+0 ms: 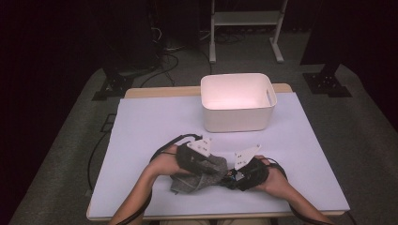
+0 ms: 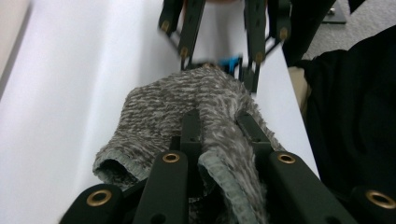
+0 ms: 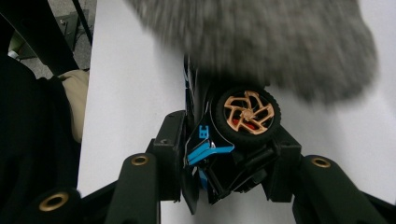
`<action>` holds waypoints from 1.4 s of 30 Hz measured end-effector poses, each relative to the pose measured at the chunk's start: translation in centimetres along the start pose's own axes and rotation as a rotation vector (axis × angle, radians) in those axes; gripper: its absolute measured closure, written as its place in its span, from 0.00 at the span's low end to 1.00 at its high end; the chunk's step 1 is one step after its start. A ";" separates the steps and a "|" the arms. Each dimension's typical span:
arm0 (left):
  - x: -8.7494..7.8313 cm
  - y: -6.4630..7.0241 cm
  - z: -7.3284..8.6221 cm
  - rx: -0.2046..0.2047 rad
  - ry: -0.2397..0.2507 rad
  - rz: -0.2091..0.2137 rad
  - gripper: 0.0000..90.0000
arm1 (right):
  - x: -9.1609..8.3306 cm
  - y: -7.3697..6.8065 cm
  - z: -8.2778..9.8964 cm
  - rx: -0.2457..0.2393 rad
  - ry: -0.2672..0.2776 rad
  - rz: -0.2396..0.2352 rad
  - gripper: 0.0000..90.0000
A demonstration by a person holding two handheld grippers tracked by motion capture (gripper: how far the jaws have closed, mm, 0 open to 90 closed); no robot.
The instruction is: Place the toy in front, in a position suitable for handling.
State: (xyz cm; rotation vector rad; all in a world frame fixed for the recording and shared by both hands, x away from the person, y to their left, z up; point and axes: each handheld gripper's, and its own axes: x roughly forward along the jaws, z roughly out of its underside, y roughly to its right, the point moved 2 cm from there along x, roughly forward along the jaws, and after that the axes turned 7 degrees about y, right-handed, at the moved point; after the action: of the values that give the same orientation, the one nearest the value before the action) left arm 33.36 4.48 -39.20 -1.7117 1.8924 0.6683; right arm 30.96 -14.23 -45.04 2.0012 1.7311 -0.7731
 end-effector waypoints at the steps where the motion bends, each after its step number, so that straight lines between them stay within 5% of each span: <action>1: 0.5 0.0 -0.4 0.010 -0.004 0.009 0.84 | 0.0 0.0 0.0 0.001 0.000 -0.001 0.62; 9: 1.9 -0.3 -1.3 0.017 -0.002 0.040 0.84 | 0.1 -0.1 0.0 -0.002 0.002 0.003 0.62; 17: -0.8 0.0 1.1 -0.042 -0.009 0.005 0.84 | 0.1 0.0 0.1 -0.008 0.006 -0.001 0.62; 25: -3.1 0.6 2.7 -0.060 -0.023 -0.039 0.84 | 0.2 0.0 0.1 -0.004 -0.006 -0.004 0.63; 42: -5.5 0.4 4.5 -0.108 -0.037 -0.102 0.84 | 0.3 1.2 -0.8 -0.055 -0.066 -0.008 0.61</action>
State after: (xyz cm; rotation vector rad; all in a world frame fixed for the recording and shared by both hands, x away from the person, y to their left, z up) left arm 33.59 11.58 -38.96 -1.8359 1.7598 0.7689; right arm 32.27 -13.69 -44.71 1.9127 1.7053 -0.7764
